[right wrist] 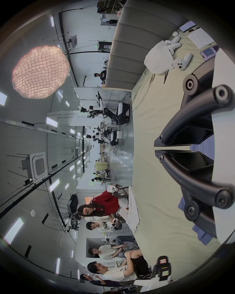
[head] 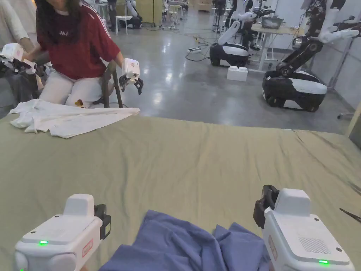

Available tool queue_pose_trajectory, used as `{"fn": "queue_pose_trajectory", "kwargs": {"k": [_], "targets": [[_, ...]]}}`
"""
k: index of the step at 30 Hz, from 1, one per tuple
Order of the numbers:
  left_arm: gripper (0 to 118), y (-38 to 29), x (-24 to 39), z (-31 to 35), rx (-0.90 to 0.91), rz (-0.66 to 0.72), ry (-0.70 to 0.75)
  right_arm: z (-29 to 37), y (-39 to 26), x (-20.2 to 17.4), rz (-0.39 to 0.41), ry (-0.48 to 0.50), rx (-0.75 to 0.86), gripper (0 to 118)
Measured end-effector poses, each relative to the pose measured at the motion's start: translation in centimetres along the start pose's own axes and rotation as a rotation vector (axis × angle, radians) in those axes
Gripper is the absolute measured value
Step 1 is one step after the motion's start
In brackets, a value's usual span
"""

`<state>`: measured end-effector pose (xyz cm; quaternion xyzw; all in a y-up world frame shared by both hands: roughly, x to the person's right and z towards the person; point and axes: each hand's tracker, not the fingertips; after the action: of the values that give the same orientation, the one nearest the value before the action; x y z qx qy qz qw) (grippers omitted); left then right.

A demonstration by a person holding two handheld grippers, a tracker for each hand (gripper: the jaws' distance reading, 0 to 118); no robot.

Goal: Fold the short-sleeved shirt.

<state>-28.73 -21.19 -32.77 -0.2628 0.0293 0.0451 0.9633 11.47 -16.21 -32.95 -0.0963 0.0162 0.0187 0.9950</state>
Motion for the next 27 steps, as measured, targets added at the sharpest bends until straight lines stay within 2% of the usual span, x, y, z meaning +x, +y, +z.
{"fn": "queue_pose_trajectory", "kwargs": {"k": [6,10,12,13,14,16,19,21,24,27], "targets": [[0,-4.3,-3.5,-4.4,-0.309,0.095,-0.059,-0.4,-0.5,-0.1,0.008,0.006,-0.027,2],[2,-6.8,-4.2,-6.2,-0.447,0.128,-0.078,-0.7,-1.0,0.2,0.010,0.000,-0.050,2],[18,-7.8,-4.1,-7.0,-0.473,0.132,-0.064,-0.6,-1.4,0.3,0.013,-0.005,-0.060,2],[34,-8.3,-3.9,-7.1,-0.478,0.135,-0.065,-0.6,-1.6,0.4,0.013,-0.006,-0.063,2],[41,-8.8,-3.7,-7.5,-0.499,0.141,-0.046,-0.7,-1.7,0.5,0.012,-0.008,-0.069,2],[45,-9.5,-3.4,-8.4,-0.533,0.138,-0.041,-0.6,-2.1,0.6,0.012,-0.009,-0.079,2],[44,-10.8,-2.5,-9.3,-0.571,0.098,-0.004,-0.6,-2.6,0.8,0.009,-0.014,-0.094,2],[38,-10.5,-1.1,-8.4,-0.542,0.024,0.040,-0.6,-2.9,1.2,0.008,-0.019,-0.102,2],[14,-10.6,1.0,-8.1,-0.530,-0.092,0.050,-0.6,-3.2,2.0,0.004,-0.035,-0.116,2],[1,-10.9,1.8,-8.1,-0.527,-0.146,0.044,-1.4,-3.8,3.9,-0.009,-0.067,-0.156,2]]}}
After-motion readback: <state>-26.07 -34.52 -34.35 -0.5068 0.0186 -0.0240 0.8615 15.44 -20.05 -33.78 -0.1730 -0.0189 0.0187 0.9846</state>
